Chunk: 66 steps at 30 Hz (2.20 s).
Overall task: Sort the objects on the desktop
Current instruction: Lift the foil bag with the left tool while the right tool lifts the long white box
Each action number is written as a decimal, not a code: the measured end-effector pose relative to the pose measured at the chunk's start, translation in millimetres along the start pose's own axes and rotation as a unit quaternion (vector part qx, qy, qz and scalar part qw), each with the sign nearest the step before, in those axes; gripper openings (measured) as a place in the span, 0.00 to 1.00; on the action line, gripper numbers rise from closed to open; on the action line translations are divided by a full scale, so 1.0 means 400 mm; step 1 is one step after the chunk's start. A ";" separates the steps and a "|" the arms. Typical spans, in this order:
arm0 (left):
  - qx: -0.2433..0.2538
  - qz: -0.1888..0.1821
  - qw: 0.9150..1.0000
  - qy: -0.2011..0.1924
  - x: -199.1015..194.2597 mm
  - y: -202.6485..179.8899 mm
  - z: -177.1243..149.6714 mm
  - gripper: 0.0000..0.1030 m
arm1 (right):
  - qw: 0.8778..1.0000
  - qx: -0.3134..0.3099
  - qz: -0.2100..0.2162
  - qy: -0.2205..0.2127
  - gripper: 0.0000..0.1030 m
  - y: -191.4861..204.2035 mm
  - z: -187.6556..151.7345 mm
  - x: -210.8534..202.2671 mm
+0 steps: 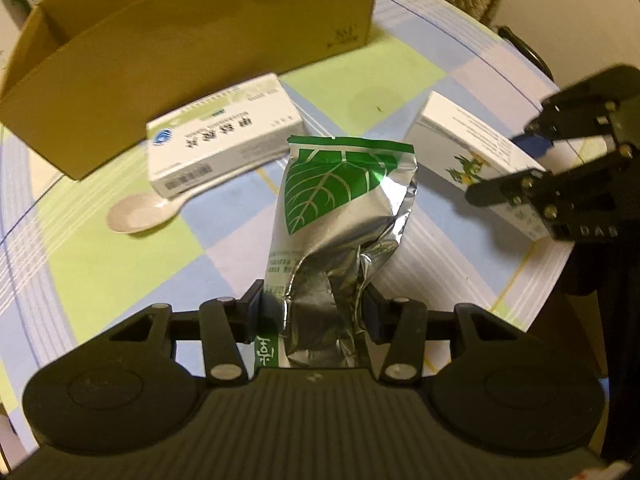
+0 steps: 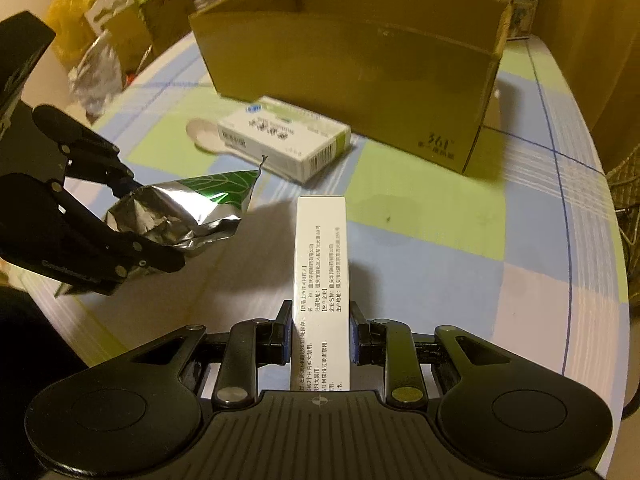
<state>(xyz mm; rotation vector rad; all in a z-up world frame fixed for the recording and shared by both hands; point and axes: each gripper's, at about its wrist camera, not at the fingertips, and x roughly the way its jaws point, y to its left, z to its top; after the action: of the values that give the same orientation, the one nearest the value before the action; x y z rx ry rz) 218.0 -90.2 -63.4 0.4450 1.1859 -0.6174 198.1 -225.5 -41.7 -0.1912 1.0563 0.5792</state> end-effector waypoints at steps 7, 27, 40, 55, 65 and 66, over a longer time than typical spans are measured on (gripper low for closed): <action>-0.027 0.015 1.000 -0.008 -0.076 0.004 -0.014 0.42 | 0.999 0.027 -0.009 -0.019 0.22 0.019 0.004 -0.042; -0.041 0.009 0.998 -0.038 -0.151 -0.052 -0.029 0.42 | 0.999 0.028 -0.023 -0.036 0.22 0.040 -0.014 -0.088; -0.042 0.008 0.998 -0.042 -0.160 -0.044 -0.027 0.42 | 0.999 0.026 -0.029 -0.038 0.22 0.036 -0.004 -0.098; -0.052 0.009 0.997 -0.047 -0.187 -0.007 -0.021 0.42 | 0.998 0.020 -0.037 -0.048 0.22 0.040 0.025 -0.101; -0.057 0.012 0.997 -0.054 -0.211 0.016 -0.009 0.42 | 0.997 0.016 -0.037 -0.058 0.22 0.039 0.050 -0.117; -0.056 0.013 0.997 -0.055 -0.215 0.018 -0.007 0.42 | 0.997 0.016 -0.037 -0.060 0.22 0.039 0.054 -0.120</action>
<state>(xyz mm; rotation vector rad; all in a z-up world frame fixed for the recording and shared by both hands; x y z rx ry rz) 199.7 -64.9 17.3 0.3266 1.1027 -0.5424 189.2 -220.6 12.1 -0.1648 0.9376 0.4997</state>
